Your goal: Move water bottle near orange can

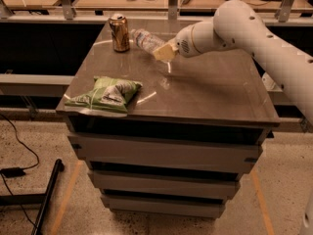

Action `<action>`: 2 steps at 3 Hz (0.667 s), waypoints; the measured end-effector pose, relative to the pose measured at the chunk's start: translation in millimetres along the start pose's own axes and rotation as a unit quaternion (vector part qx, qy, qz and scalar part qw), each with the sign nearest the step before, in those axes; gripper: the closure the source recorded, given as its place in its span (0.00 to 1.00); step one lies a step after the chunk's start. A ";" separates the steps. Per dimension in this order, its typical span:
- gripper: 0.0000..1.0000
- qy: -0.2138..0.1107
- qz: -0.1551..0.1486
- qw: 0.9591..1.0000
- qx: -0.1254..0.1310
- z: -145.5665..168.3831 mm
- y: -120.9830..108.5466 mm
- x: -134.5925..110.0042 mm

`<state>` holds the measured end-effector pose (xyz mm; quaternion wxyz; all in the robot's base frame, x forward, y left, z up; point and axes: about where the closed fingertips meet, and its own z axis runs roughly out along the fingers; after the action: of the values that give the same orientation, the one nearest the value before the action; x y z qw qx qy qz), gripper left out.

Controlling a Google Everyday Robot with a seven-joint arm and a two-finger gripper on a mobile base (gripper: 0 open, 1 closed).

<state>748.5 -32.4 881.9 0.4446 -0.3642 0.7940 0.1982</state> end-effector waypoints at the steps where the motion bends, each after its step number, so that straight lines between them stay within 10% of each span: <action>1: 0.20 0.005 0.006 1.000 -0.001 9.0 6.6 3.3; 2: 0.00 0.004 0.008 1.000 -0.003 11.6 11.5 2.3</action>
Offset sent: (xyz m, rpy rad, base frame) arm -0.0049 0.0148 -0.0051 0.0112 0.0144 -0.0087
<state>745.6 -18.4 873.6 0.4390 -0.3603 0.7977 0.2028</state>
